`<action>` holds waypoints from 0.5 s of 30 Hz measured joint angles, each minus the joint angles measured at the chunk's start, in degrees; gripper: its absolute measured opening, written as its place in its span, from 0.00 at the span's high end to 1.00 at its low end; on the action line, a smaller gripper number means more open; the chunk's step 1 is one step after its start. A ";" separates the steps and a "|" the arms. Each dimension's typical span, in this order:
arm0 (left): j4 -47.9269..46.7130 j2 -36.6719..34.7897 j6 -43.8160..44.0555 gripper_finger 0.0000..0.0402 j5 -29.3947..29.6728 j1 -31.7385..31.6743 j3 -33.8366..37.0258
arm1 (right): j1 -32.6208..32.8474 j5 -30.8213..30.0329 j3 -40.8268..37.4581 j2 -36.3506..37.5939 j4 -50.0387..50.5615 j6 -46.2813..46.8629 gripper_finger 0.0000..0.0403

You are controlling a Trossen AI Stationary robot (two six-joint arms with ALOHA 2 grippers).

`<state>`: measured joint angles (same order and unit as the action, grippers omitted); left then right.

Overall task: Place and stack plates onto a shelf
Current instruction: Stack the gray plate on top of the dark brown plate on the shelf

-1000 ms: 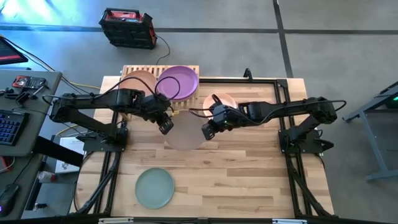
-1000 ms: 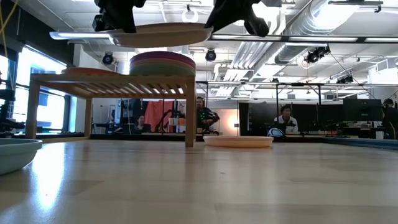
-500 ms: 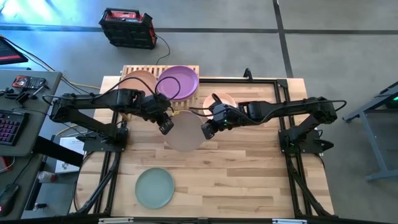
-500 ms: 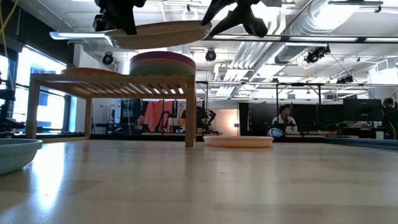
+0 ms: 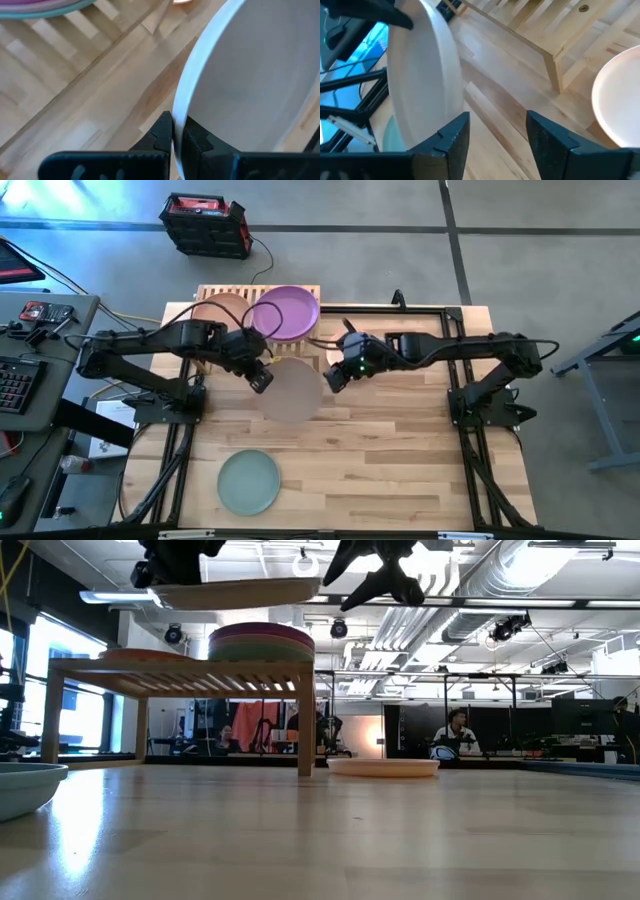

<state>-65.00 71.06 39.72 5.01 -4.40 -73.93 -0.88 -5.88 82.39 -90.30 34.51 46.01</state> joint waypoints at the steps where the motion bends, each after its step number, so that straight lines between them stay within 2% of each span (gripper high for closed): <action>1: -0.23 -0.14 0.65 0.99 0.01 -0.24 0.00 | -0.57 1.26 0.00 0.00 0.02 -1.00 0.57; 7: -2.88 -2.14 3.84 0.99 0.04 -1.93 0.00 | -3.41 5.80 0.00 0.01 -0.18 -6.10 0.57; 15: -5.95 -7.08 9.03 0.99 2.76 -5.69 0.00 | -6.38 6.39 0.06 1.10 -1.02 -17.42 0.57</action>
<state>-70.94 63.98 48.75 7.77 -10.09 -73.93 -7.26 0.50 82.45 -89.20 33.49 28.60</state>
